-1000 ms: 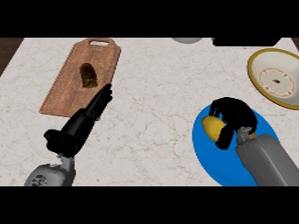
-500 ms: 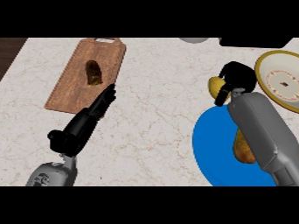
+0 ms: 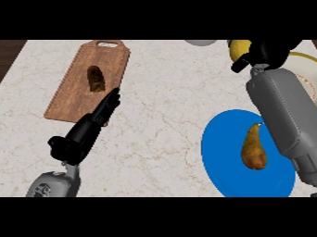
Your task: Pick the lemon from the plate and place it in the bowl
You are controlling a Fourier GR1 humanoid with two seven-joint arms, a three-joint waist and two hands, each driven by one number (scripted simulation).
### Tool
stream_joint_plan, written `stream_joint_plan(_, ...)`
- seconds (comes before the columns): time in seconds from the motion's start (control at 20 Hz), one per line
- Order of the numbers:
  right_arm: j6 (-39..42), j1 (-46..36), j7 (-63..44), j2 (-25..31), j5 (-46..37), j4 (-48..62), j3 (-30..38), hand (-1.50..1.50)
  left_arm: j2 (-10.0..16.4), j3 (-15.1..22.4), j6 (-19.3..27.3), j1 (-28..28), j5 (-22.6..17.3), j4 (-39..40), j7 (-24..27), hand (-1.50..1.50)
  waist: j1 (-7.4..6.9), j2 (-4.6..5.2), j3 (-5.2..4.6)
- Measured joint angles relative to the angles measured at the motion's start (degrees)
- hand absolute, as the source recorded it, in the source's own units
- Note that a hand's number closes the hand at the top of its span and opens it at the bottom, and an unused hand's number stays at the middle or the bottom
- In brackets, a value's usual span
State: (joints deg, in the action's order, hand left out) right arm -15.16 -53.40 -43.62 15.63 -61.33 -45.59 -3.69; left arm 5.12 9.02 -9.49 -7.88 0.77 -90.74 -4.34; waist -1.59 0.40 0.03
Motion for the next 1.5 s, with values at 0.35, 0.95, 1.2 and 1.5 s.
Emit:
stream_joint_plan(0.35,-8.9,-2.6,2.1,2.1,0.6,4.5,5.4,1.50,-0.2,-0.6,-0.3,-0.1,0.4,1.5,1.1,0.00,0.57,-0.10,-0.03)
stream_joint_plan(0.95,-18.8,-2.9,7.9,12.9,-4.5,20.9,8.9,1.50,0.1,-1.4,-1.6,-0.4,0.0,0.8,0.6,0.00,-0.15,0.30,0.02)
stream_joint_plan(1.2,-13.4,-3.2,13.2,15.9,0.0,27.3,13.1,1.50,-0.1,-1.2,-1.9,-0.7,0.0,0.5,0.4,0.00,-0.51,0.50,0.08)
stream_joint_plan(1.5,-6.4,-2.2,22.2,18.4,8.9,31.6,20.9,-1.50,-0.6,-1.2,-1.6,-1.4,0.0,0.7,0.4,0.00,-0.77,0.75,0.20)
